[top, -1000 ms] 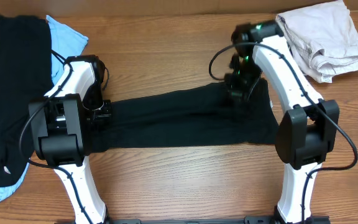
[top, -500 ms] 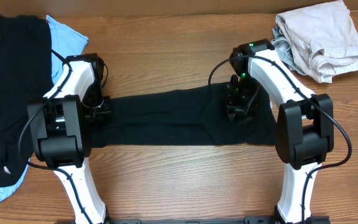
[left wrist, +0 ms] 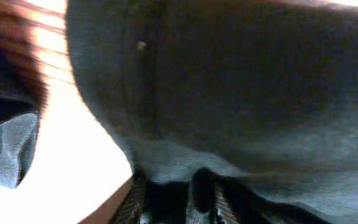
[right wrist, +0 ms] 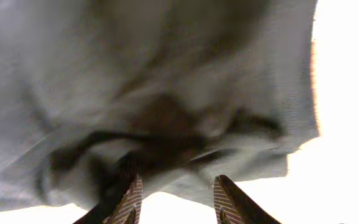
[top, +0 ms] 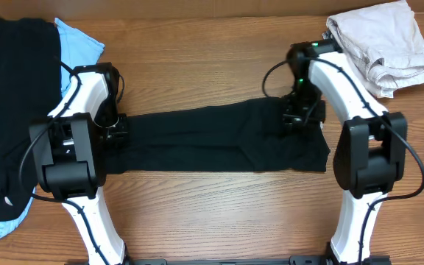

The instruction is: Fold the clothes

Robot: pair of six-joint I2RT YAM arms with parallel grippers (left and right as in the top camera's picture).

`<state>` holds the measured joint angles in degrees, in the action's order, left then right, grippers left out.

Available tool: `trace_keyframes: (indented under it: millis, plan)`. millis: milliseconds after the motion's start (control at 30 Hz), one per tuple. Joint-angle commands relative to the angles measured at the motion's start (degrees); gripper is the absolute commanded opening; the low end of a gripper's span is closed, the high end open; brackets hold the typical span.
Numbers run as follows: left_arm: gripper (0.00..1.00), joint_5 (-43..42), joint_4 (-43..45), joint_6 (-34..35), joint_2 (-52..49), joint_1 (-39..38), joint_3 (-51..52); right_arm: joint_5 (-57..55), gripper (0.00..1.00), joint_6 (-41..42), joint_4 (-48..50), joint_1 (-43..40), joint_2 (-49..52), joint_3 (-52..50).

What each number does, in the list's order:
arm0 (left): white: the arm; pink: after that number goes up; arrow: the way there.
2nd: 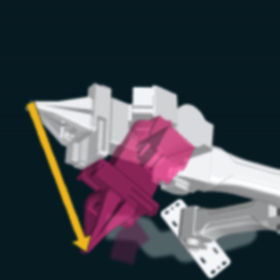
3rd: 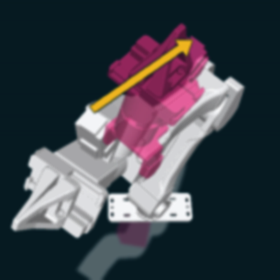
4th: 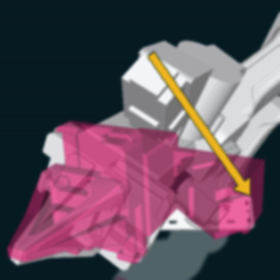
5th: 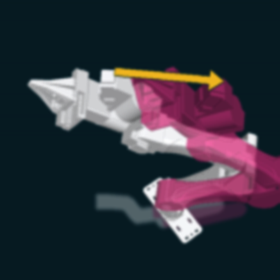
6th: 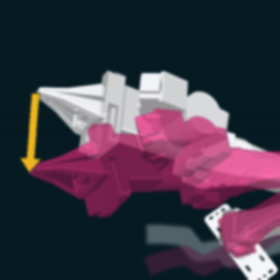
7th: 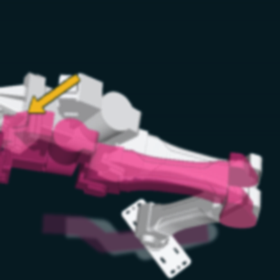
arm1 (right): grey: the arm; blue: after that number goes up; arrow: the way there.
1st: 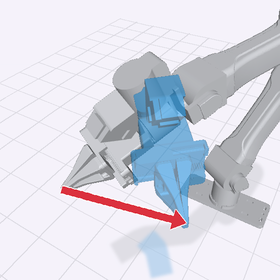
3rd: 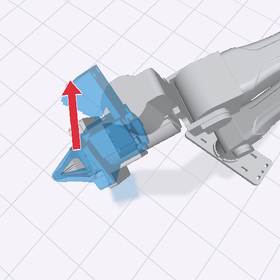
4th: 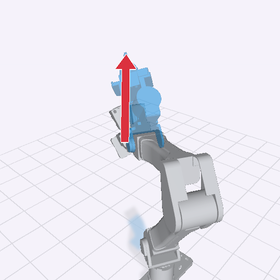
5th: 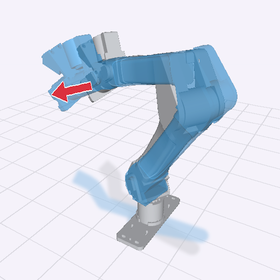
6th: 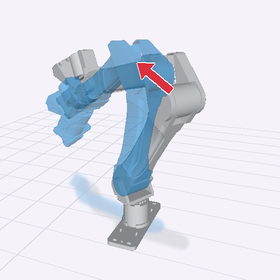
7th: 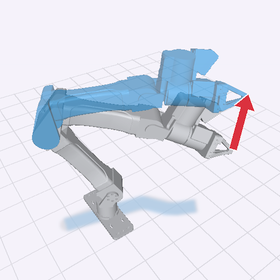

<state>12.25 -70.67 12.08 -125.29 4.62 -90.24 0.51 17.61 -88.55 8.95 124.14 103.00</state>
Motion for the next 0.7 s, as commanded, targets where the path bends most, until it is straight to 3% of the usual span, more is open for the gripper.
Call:
trace_keyframes:
  millis: [0, 167, 333, 467, 667]
  plan:
    - [0.41, -1.53, 2.38, 0.81, -0.96, -0.11, 0.61, -0.28, 0.41, -1.11, 0.13, -2.8, -2.25, -1.75]
    - [0.45, -1.55, 2.64, 0.83, -0.96, -0.11, 0.61, 1.77, 0.39, -3.06, 2.91, -3.19, -2.25, -5.55]
    - [0.47, -1.51, 2.64, 0.81, -0.96, -0.11, 0.61, 5.57, 0.29, -5.73, 5.09, -2.97, -2.25, -6.62]
    - [0.47, -1.53, 3.15, 0.81, -0.96, -0.11, 0.61, 5.6, 0.04, -5.92, 4.87, -2.97, -2.25, -6.62]
    - [0.47, -1.29, 3.28, 0.76, -0.96, -0.11, 0.61, 4.61, 0.04, -6.95, 3.76, -4.17, -2.58, -6.6]
